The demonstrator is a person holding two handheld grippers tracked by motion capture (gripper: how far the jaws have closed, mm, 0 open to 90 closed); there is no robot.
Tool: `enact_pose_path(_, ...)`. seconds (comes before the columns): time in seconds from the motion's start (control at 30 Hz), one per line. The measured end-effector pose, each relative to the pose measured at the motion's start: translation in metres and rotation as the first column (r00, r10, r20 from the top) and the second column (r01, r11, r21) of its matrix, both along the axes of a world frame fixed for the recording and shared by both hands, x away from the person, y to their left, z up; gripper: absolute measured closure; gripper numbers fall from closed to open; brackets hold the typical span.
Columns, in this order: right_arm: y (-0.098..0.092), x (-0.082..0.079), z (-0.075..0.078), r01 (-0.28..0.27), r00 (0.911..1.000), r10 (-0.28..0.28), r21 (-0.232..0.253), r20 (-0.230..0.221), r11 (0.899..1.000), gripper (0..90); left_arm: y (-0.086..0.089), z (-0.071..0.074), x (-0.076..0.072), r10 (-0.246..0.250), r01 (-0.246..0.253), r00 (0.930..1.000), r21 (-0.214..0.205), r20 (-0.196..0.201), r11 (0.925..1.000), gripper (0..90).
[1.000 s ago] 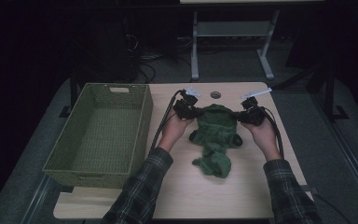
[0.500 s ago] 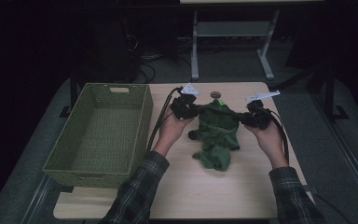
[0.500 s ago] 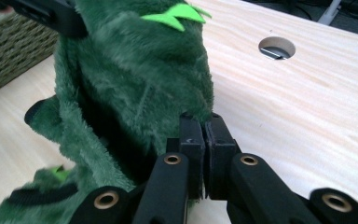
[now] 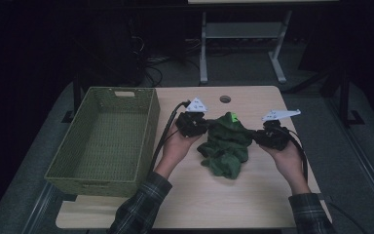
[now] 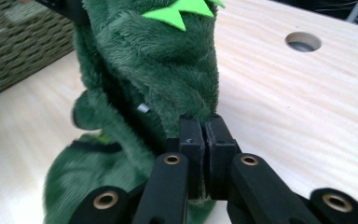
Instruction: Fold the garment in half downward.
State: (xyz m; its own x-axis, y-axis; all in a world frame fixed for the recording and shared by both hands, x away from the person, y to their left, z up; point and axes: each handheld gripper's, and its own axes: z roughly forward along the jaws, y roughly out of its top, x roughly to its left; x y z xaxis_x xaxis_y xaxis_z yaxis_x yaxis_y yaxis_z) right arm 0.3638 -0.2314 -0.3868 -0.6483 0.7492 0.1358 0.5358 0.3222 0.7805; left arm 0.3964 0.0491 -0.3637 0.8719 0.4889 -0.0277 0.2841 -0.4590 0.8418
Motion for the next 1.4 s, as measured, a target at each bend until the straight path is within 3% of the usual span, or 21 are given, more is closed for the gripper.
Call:
enact_pose_path(0.13, 0.0, -0.012, -0.005, -0.018, 0.9998, 0.018, 0.002, 0.009, 1.0, 87.3, 0.005, -0.006, -0.013, -0.014, 0.014, 0.9999, 0.002, -0.005, 0.9999, 86.5)
enact_pose_path(0.23, 0.003, -0.025, -0.01, -0.037, 0.9993, 0.037, 0.003, 0.01, 0.999, 87.1, 0.011, -0.014, -0.025, -0.025, 0.025, 0.9995, -0.019, -0.019, 0.9995, 86.5)
enact_pose_path(0.4, 0.007, -0.039, -0.016, -0.062, 0.9979, 0.062, -0.002, 0.017, 0.998, 87.1, 0.016, -0.022, -0.036, -0.05, 0.049, 0.9987, -0.006, -0.015, 0.9988, 86.5)
enact_pose_path(0.7, 0.01, -0.06, -0.03, -0.085, 0.996, 0.086, -0.01, 0.025, 0.996, 86.8, 0.021, -0.049, -0.059, -0.083, 0.083, 0.996, 0.004, -0.033, 0.9965, 86.5)
enact_pose_path(0.87, 0.013, -0.074, -0.043, -0.099, 0.9951, 0.098, -0.009, -0.014, 0.995, 86.0, 0.023, -0.069, -0.073, -0.109, 0.11, 0.9928, 0.019, -0.049, 0.9937, 86.4)
enact_pose_path(1.03, 0.016, -0.082, -0.056, -0.117, 0.9928, 0.116, -0.024, -0.029, 0.993, 85.8, 0.018, -0.088, -0.076, -0.127, 0.134, 0.9873, 0.069, -0.096, 0.9887, 86.2)
enact_pose_path(1.2, 0.02, -0.081, -0.067, -0.122, 0.9912, 0.12, -0.047, -0.057, 0.991, 85.8, 0.01, -0.098, -0.075, -0.137, 0.149, 0.9853, 0.117, -0.101, 0.9819, 86.0)
enact_pose_path(1.4, 0.027, -0.081, -0.075, -0.132, 0.9883, 0.125, -0.085, -0.087, 0.988, 82.3, 0.006, -0.103, -0.077, -0.14, 0.155, 0.9837, 0.133, -0.113, 0.9789, 80.0)
